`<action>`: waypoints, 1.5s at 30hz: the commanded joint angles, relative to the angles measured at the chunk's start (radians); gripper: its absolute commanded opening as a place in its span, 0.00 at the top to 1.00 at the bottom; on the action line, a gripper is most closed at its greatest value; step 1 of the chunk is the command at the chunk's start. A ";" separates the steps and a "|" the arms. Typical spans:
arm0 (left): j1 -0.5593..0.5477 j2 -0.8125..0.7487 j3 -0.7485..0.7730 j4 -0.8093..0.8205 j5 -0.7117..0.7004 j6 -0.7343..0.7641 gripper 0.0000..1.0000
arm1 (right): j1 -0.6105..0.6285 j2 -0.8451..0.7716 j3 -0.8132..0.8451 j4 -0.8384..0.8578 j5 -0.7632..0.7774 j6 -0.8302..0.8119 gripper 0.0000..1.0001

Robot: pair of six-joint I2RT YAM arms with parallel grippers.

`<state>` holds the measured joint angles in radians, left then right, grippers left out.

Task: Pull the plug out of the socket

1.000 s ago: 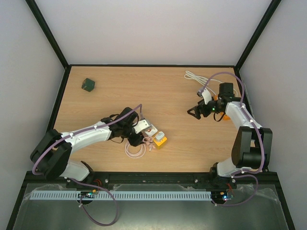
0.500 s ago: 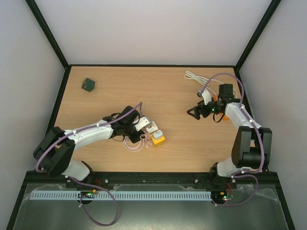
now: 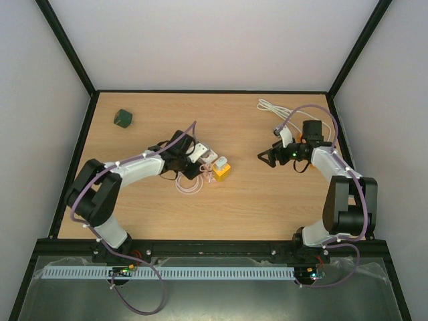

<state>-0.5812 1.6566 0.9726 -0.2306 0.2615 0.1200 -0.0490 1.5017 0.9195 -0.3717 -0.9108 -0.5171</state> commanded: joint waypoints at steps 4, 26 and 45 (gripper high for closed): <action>0.062 0.118 0.143 0.036 0.028 -0.030 0.69 | 0.126 -0.036 -0.086 0.247 -0.002 0.146 0.04; 0.204 0.032 0.189 -0.100 0.120 0.022 0.14 | 0.453 0.037 -0.308 0.938 0.209 0.323 0.03; 0.071 -0.122 0.256 -0.115 0.101 0.000 0.16 | 0.557 0.231 -0.325 1.215 0.387 0.363 0.21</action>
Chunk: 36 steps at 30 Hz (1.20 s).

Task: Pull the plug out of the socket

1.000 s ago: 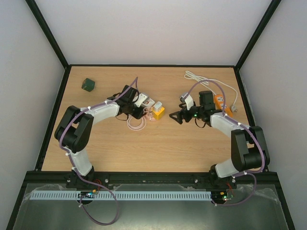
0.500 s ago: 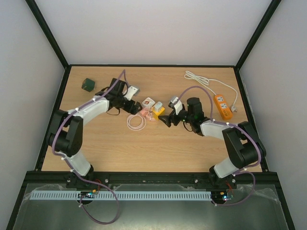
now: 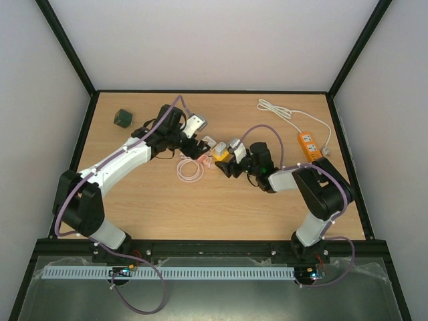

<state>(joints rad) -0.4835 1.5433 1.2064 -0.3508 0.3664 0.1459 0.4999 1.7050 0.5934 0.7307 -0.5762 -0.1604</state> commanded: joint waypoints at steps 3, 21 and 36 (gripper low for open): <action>-0.051 0.011 0.030 0.014 -0.006 -0.043 0.17 | 0.008 0.051 -0.003 0.153 0.061 0.005 0.22; -0.176 0.183 0.109 0.050 -0.163 -0.090 0.29 | 0.009 0.088 -0.034 0.251 0.043 0.019 0.45; -0.202 0.270 0.142 0.069 -0.239 -0.147 0.51 | 0.017 0.100 -0.045 0.271 0.050 0.035 0.57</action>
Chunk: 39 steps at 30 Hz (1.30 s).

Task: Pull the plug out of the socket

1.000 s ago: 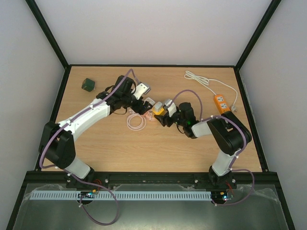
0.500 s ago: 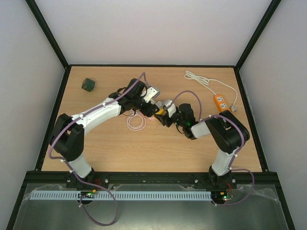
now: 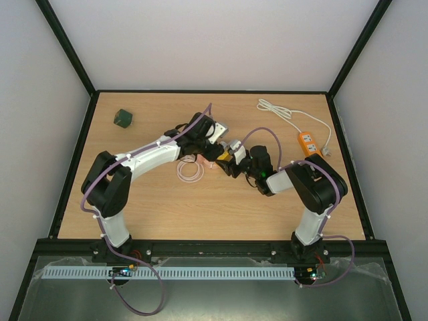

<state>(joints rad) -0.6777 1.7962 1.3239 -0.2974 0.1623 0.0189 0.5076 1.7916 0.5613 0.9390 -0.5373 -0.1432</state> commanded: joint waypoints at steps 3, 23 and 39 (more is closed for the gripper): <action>-0.008 0.010 0.025 0.021 -0.034 -0.026 0.55 | 0.009 0.017 -0.009 0.053 0.008 0.019 0.57; -0.008 -0.079 0.020 0.050 0.019 -0.051 0.78 | 0.009 0.049 0.008 0.032 0.025 0.030 0.76; 0.020 -0.132 0.019 0.017 0.035 -0.045 0.83 | 0.009 0.058 0.018 0.019 0.033 0.034 0.79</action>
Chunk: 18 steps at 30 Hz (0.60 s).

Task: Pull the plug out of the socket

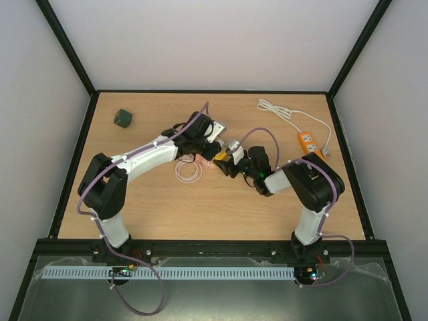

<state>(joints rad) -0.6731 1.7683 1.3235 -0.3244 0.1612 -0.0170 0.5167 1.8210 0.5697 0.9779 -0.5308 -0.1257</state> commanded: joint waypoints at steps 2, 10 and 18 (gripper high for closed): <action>0.028 -0.113 0.011 0.037 0.049 -0.008 0.84 | 0.000 0.030 0.010 -0.021 0.028 0.017 0.79; 0.079 -0.174 -0.042 0.018 0.070 0.009 0.83 | 0.000 0.033 0.013 -0.022 0.029 0.019 0.79; 0.308 -0.216 -0.068 0.005 0.186 0.036 0.81 | 0.000 0.035 0.016 -0.028 0.025 0.017 0.79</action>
<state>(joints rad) -0.4812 1.6016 1.2709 -0.3180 0.2695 -0.0040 0.5167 1.8263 0.5770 0.9775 -0.5293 -0.1226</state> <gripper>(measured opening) 0.299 0.603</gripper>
